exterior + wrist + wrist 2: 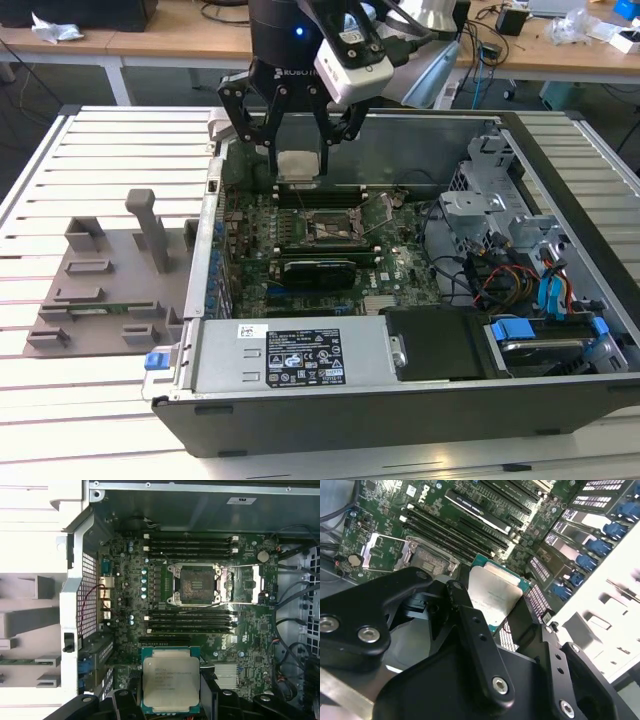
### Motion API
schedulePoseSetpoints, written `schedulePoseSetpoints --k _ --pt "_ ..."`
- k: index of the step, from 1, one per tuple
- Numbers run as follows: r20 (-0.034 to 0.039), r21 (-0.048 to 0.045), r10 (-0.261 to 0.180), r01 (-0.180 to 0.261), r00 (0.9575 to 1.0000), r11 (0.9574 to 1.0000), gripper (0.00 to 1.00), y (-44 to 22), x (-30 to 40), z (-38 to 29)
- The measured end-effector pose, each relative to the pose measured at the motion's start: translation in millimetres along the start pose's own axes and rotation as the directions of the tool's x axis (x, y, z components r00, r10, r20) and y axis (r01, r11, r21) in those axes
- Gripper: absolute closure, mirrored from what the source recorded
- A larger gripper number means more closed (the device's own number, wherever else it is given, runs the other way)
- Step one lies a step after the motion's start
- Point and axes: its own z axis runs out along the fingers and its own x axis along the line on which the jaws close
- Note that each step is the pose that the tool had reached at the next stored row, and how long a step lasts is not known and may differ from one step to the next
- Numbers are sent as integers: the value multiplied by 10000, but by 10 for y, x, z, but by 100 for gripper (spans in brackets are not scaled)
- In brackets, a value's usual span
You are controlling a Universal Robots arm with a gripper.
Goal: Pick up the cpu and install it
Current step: 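Pick up the cpu and move it towards the insertion slot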
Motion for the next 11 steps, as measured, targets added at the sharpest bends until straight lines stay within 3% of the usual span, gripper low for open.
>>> schedulePoseSetpoints --k 11 --pt "-1 0 0 0 10000 10000 45 28 -81 72"
